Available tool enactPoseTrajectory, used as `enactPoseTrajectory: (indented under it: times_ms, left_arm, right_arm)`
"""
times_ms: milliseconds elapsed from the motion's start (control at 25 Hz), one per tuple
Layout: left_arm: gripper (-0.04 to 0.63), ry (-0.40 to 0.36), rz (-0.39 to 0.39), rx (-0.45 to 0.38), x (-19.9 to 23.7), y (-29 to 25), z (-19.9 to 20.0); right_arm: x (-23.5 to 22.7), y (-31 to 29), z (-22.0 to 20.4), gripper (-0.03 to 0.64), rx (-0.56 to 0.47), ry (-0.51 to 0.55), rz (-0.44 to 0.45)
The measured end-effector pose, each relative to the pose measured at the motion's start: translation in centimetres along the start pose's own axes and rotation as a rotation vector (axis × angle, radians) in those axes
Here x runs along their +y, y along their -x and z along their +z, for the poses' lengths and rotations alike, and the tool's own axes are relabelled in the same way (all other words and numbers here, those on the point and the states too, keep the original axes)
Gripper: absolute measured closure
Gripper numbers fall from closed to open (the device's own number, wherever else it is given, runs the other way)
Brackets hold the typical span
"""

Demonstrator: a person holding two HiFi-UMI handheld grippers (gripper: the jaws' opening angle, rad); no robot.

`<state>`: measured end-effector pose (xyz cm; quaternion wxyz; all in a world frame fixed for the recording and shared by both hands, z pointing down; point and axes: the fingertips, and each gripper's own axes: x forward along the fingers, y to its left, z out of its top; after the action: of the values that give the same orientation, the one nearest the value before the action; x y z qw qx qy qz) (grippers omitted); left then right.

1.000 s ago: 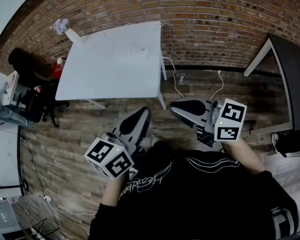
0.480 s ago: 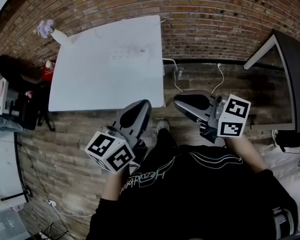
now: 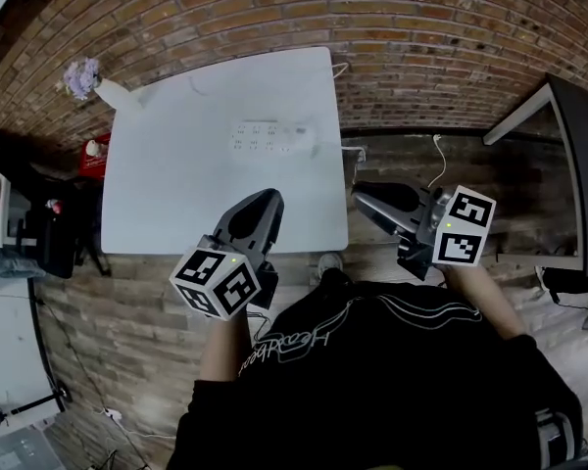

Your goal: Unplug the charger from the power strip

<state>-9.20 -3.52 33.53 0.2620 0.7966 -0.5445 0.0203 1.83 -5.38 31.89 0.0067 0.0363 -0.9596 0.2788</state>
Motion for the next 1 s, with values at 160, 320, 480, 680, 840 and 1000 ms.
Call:
enactPoseTrajectory:
  times_ms: [160,320,480,680,840,1000]
  left_arm:
    - [0.589,0.019,0.077,0.017,5.6,-1.4,0.7]
    - [0.554,0.016,0.094,0.044,10.1,-3.2,1.0]
    - [0.486,0.051,0.124,0.069,14.4,-4.5,0.8]
    - [0.419,0.094,0.172,0.117,20.1,-6.3,-0.2]
    - [0.382,0.128,0.196,0.164,23.8,-7.8,-1.4]
    - [0.364,0.159,0.209,0.227,27.1,-9.0,-3.0]
  right_arm:
    - [-2.2,-2.2,1.0,0.614,0.000,-0.021,-0.021]
    - [-4.4,-4.3,1.3,0.614,0.022,-0.026,-0.043]
    - [-6.6,-5.7,1.6,0.614,-0.004,-0.087,-0.057]
    - [-9.7,-7.0,1.4,0.614,-0.002,-0.121,-0.092]
    - [-11.7,-7.7,1.7,0.609,-0.037,-0.166,-0.092]
    - [-13.3,-8.7,0.8,0.560,-0.010,-0.176,-0.109]
